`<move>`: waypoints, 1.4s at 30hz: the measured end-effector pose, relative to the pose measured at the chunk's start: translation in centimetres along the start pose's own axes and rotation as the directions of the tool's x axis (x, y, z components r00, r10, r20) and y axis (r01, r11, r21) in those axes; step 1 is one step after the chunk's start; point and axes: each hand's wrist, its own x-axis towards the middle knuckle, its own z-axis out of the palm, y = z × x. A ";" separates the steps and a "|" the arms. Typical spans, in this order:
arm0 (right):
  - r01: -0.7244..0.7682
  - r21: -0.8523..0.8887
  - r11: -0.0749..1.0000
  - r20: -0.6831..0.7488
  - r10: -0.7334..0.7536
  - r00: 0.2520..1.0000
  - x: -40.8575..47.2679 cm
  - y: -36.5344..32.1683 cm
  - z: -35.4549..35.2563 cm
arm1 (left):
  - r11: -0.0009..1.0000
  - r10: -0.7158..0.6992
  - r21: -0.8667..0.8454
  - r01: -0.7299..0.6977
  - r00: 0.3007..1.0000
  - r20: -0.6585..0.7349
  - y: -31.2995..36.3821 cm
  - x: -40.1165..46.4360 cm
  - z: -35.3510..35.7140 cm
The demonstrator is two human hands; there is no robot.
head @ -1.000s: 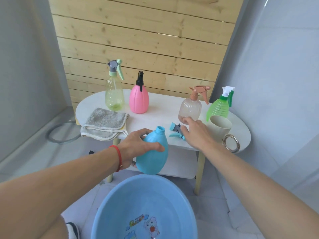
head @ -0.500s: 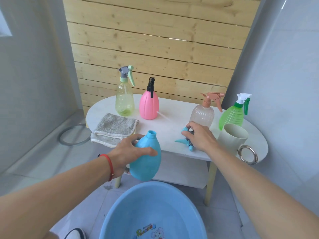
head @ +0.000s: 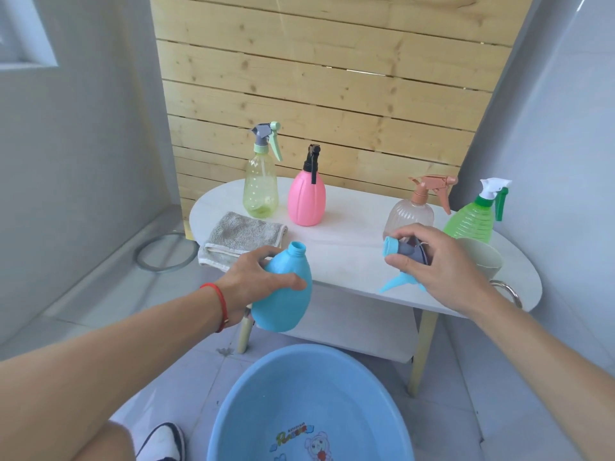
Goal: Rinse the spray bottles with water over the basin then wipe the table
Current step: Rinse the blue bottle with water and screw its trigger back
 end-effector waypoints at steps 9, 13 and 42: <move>0.105 -0.131 0.986 0.016 -0.104 0.994 -0.6 -2.0 -0.8 | 0.982 0.096 0.163 -0.095 0.995 0.002 -0.4 0.3 -0.2; 0.226 -0.231 0.946 0.077 -0.214 0.974 -0.6 -3.7 -0.4 | 0.937 0.150 0.314 -0.155 0.988 0.042 -0.9 0.3 0.3; 0.039 -0.254 0.966 0.594 0.124 0.795 -0.2 -8.7 -0.3 | 0.887 0.198 0.388 -0.251 0.965 0.171 -0.9 -0.9 2.6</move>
